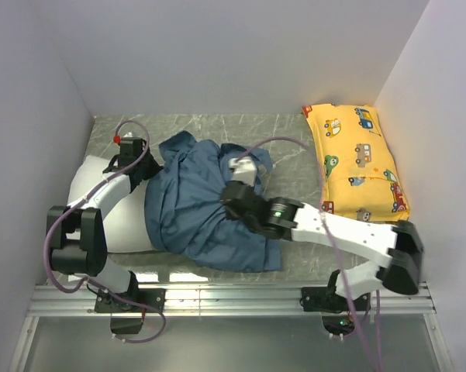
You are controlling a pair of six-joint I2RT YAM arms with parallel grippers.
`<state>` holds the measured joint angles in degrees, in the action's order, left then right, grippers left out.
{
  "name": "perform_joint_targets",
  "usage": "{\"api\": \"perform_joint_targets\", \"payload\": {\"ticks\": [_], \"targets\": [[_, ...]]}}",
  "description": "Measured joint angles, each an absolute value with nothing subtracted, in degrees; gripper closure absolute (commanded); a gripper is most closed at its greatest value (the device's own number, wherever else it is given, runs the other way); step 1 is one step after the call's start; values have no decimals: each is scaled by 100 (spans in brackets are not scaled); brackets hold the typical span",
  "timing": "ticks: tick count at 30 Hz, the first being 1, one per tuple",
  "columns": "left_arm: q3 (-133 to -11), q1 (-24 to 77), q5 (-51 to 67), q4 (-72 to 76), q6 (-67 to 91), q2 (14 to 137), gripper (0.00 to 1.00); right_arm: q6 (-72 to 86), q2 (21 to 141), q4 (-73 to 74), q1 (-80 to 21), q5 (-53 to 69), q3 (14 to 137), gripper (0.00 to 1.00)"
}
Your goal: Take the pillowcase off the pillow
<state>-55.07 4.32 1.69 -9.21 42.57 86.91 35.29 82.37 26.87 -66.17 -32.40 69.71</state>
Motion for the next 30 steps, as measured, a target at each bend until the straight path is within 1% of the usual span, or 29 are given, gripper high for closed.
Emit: {"api": "perform_joint_targets", "payload": {"ticks": [5, 8, 13, 17, 19, 20, 21, 25, 27, 28, 29, 30], "targets": [[-5551, 325, 220, -1015, 4163, 8803, 100, 3623, 6886, 2563, -5706, -2993, 5850, 100], [-5564, 325, 338, -1125, 4128, 8803, 100, 3614, 6348, 2438, -5017, -2689, 5306, 100], [-5618, 368, 676, -1284, 4115, 8803, 100, 3564, 5837, 2320, -4053, -2182, 4768, 100], [-5706, 403, 864, -1424, 4104, 8803, 100, 3457, 5577, 2307, -3704, -1844, 4646, 100], [-5774, 412, 923, -1520, 4051, 8794, 81, 3387, 5524, 2309, -3649, -1695, 4644, 100], [-5822, 423, 910, -1601, 3997, 8785, 69, 3350, 5518, 2309, -3634, -1619, 4644, 100], [-5874, 438, 862, -1667, 3944, 8766, 49, 3312, 5520, 2314, -3625, -1573, 4644, 100], [-6355, 722, 123, -2187, 3739, 8436, 30, 3229, 5564, 2316, -3610, -1535, 4593, 100], [-6530, 956, -287, -2410, 3715, 8049, 27, 3205, 5596, 2309, -3605, -1549, 4484, 99], [-6556, 1074, -471, -2521, 3726, 7778, 20, 3199, 5631, 2320, -3603, -1559, 4445, 97], [-6556, 1175, -607, -2637, 3750, 7491, 19, 3190, 5686, 2320, -3601, -1568, 4421, 88], [-6556, 1240, -681, -2749, 3776, 7255, 11, 3192, 5728, 2320, -3597, -1579, 4421, 81]]}}
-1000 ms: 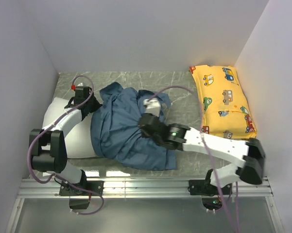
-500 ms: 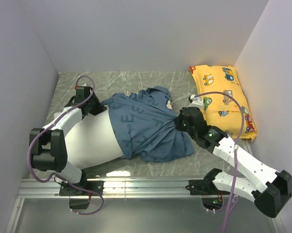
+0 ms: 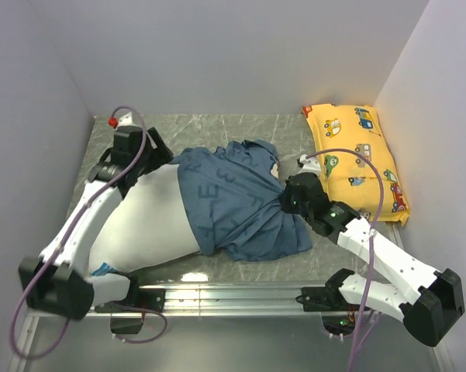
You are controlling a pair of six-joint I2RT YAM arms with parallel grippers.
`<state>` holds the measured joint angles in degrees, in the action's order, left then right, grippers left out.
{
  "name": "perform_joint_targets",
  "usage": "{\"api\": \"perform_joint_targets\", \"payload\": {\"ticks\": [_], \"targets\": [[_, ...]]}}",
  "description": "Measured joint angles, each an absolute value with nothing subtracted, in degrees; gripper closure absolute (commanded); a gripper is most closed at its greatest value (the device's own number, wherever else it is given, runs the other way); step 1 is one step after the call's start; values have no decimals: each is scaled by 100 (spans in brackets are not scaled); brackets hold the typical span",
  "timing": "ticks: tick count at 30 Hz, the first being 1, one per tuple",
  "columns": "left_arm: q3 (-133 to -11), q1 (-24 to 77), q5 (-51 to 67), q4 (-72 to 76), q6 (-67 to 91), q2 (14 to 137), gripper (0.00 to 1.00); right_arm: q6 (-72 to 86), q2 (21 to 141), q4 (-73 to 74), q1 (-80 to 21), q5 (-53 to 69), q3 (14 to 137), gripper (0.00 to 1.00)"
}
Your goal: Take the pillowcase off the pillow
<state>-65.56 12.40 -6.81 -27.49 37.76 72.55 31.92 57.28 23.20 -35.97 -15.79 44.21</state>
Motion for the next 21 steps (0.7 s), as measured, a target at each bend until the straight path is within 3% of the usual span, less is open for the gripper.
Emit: {"api": "perform_joint_targets", "payload": {"ticks": [1, 2, 5, 12, 16, 19, 20, 21], "targets": [[-6547, 1308, -757, -2888, 3815, 6954, 11, 3177, 5769, 2314, -3597, -1586, 4421, 72], [-6525, 1339, -801, -2969, 3870, 6720, 11, 3166, 5798, 2318, -3594, -1610, 4421, 54], [-6145, 1435, -921, -3118, 4025, 5964, 10, 3063, 5789, 2408, -3559, -1745, 4442, 35], [-5054, 1597, -707, -3699, 4185, 4934, 9, 2762, 5782, 2995, -3660, -2016, 5354, 23], [-4751, 1625, -504, -3562, 4160, 4910, 8, 2556, 5996, 3142, -4466, -2357, 6353, 19], [-4713, 1658, -484, -3363, 4160, 5177, 16, 2392, 6495, 3089, -5131, -2504, 7061, 17], [-4698, 1658, -489, -3280, 4158, 5282, 23, 2340, 6700, 3055, -5308, -2515, 7249, 16], [-4670, 1658, -495, -3190, 4169, 5376, 43, 2283, 6947, 3002, -5470, -2495, 7411, 16]]}}
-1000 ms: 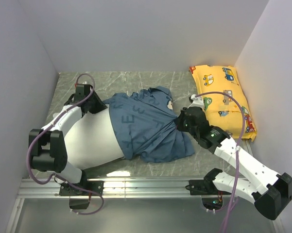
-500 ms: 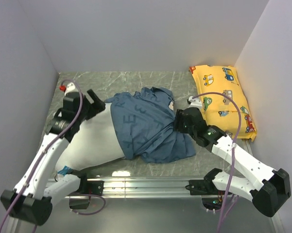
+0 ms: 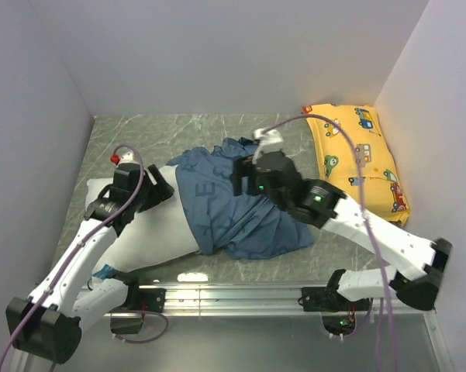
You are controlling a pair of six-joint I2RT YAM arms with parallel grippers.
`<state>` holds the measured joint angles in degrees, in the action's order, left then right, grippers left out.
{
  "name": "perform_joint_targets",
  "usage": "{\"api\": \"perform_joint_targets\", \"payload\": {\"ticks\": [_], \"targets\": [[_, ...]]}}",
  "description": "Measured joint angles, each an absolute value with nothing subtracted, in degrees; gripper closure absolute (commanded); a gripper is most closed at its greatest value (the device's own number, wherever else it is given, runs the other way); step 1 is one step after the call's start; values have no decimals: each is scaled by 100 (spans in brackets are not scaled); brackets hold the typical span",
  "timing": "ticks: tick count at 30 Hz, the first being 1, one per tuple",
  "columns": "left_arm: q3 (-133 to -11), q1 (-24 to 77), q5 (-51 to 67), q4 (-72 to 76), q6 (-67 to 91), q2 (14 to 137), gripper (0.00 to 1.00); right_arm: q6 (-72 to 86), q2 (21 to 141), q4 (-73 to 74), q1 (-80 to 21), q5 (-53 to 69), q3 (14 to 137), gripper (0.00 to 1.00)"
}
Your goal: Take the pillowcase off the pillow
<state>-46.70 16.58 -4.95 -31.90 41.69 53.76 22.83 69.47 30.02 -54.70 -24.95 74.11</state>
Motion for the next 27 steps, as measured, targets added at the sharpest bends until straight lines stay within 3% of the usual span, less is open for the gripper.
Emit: {"api": "perform_joint_targets", "payload": {"ticks": [2, 4, 5, 9, 12, 13, 16, 27], "targets": [[-4604, 1658, -543, -3020, 4187, 5607, 64, 2193, 7476, 2939, -5660, -2427, 7658, 16], [-4515, 1658, -552, -2808, 4219, 5791, 97, 2128, 8062, 2923, -5795, -2355, 7863, 16], [-4484, 1658, -558, -2720, 4254, 5848, 100, 2106, 8350, 2921, -5841, -2338, 7981, 16], [-4421, 1658, -600, -2486, 4270, 5920, 100, 1992, 9598, 2987, -5999, -2290, 8621, 19], [-4421, 1656, -701, -2460, 4268, 5937, 100, 1935, 10184, 3100, -6047, -2445, 8973, 46], [-4421, 1638, -727, -2453, 4268, 5948, 100, 1933, 10267, 3116, -6040, -2497, 9015, 72], [-4421, 1422, -613, -2410, 4252, 5944, 100, 2062, 10197, 3044, -5892, -2530, 8952, 99], [-4807, -266, 648, -2512, 3966, 5933, 100, 2462, 8084, 2681, -3719, -1905, 7205, 100]]}}
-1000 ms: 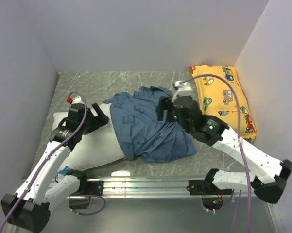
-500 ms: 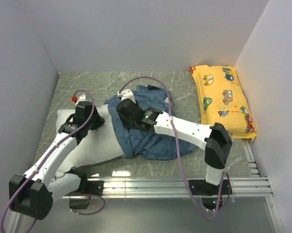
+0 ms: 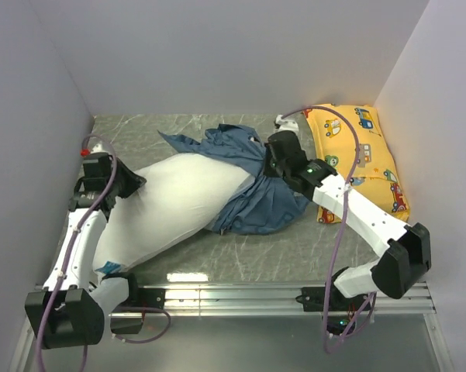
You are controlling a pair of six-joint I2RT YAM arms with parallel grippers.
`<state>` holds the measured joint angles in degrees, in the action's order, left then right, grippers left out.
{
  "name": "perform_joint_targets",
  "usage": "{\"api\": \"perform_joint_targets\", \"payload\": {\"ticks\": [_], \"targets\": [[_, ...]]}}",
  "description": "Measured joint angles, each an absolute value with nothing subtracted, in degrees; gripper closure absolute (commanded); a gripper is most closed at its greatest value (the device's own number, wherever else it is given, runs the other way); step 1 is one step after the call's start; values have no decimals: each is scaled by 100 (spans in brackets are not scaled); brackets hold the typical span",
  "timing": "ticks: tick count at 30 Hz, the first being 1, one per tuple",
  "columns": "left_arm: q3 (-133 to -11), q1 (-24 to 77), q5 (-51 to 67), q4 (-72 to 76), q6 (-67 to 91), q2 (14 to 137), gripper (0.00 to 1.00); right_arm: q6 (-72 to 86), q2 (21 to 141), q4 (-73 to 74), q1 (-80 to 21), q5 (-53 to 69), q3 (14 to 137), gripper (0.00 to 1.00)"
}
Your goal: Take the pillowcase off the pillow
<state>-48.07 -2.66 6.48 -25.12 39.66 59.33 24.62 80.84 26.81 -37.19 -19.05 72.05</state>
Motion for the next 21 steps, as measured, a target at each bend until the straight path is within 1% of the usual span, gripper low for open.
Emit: {"api": "perform_joint_targets", "payload": {"ticks": [4, 7, 15, 18, 19, 20, 21], "targets": [[-5024, -843, 1273, -2794, 3931, 5933, 100, 2539, 7848, 2563, -3194, -1256, 6897, 100], [-5159, -1035, 1529, -2993, 3898, 5990, 100, 2593, 7802, 2456, -3083, -965, 6713, 100], [-6104, -1090, 1697, -3439, 3809, 6779, 100, 2655, 7559, 1933, -3109, -672, 5959, 100], [-6667, -698, 1354, -3680, 3675, 7247, 100, 2696, 7675, 1754, -3295, -768, 5758, 100], [-6956, -425, 1044, -3765, 3573, 7470, 96, 2705, 7747, 1743, -3371, -832, 5732, 100], [-7225, -128, 746, -3826, 3485, 7682, 71, 2716, 7832, 1741, -3435, -910, 5725, 100], [-7406, 84, 534, -3830, 3367, 7806, 55, 2722, 7924, 1747, -3492, -991, 5723, 100]]}}
